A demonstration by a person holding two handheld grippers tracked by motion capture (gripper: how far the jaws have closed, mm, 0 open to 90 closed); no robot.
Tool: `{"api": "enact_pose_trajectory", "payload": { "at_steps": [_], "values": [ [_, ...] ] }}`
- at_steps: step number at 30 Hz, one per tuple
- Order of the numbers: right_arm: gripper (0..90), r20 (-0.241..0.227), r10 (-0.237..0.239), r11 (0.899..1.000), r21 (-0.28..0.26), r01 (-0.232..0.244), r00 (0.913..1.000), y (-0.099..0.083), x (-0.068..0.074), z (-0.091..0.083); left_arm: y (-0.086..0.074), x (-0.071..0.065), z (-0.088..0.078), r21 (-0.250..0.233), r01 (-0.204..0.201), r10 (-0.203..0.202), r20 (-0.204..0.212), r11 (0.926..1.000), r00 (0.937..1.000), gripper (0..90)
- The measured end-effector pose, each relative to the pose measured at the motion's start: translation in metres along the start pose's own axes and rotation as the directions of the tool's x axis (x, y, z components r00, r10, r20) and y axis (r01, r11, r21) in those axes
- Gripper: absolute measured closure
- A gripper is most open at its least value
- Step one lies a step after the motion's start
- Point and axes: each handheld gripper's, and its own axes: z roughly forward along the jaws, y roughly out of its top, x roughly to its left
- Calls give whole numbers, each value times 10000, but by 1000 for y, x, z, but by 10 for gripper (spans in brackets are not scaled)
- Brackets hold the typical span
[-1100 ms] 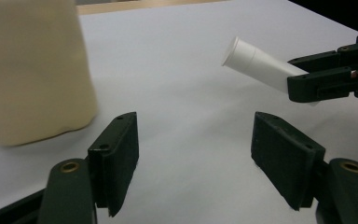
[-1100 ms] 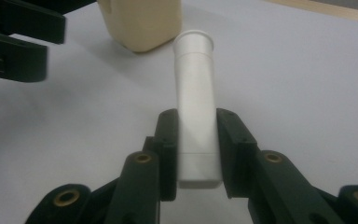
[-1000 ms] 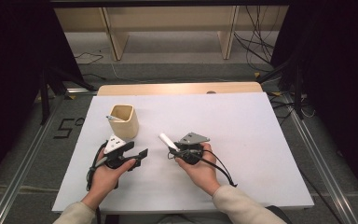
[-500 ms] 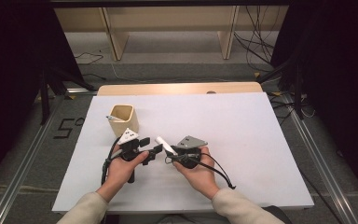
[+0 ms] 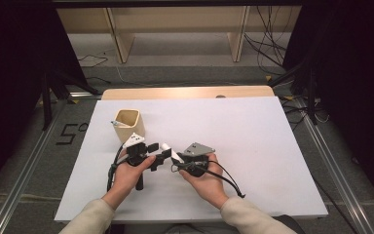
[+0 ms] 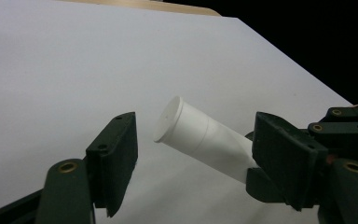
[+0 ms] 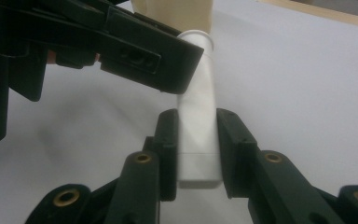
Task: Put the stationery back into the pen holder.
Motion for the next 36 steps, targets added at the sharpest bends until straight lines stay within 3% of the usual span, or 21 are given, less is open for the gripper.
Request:
{"api": "enact_pose_trajectory", "payload": {
  "at_steps": [11, 18, 28, 36],
  "values": [
    [717, -79, -79, 9999, -119, 78, 9999, 0, 2, 2, -2, 0, 4, 189, 276, -280, 194, 9994, 9994, 304],
    [716, -114, -106, 9995, -304, 103, 9999, 1, 3, 2, -4, 2, 7, 234, 763, -773, 453, 9968, 9960, 305],
    [716, -59, -134, 9991, -391, 131, 9999, 1, 3, 2, -3, 3, 7, -76, 1161, -1156, 511, 9932, 9920, 352],
    [716, -72, -161, 9991, -390, 158, 9998, 0, 4, 3, -1, 5, 1, -497, 1658, -1629, 576, 9849, 9850, 467]
  ]
}}
